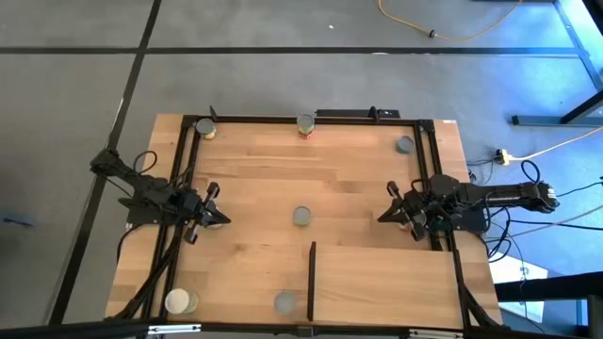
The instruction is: Pick and place cans onto a shelf
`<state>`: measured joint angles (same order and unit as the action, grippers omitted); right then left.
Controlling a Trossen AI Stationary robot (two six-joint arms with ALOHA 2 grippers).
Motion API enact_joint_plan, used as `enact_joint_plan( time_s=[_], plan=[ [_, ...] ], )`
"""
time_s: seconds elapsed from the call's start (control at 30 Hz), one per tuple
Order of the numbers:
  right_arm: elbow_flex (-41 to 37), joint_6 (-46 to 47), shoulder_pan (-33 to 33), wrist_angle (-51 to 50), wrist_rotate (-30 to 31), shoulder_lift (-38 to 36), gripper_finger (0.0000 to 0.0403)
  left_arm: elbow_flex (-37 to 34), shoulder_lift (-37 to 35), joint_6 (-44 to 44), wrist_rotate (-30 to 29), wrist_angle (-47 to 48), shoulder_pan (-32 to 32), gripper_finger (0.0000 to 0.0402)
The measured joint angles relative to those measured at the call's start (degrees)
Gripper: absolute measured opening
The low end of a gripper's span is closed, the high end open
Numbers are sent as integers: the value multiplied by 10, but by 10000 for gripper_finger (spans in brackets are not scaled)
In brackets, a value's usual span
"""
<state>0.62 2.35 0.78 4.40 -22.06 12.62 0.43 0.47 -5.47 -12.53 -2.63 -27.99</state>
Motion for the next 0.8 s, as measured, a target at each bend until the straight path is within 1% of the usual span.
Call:
enact_joint_plan(
  time_s=[0.23, 0.43, 0.8],
  plan=[
    [0, 0, 0, 0, 0, 0, 19, 0, 0, 0, 0, 0, 0, 0],
    [0, -26, 0, 0, 0, 0, 19, 0, 0, 0, 0, 0, 0, 0],
    [0, -10, 0, 9, 0, 0, 19, 0, 0, 0, 0, 0, 0, 0]
  ],
)
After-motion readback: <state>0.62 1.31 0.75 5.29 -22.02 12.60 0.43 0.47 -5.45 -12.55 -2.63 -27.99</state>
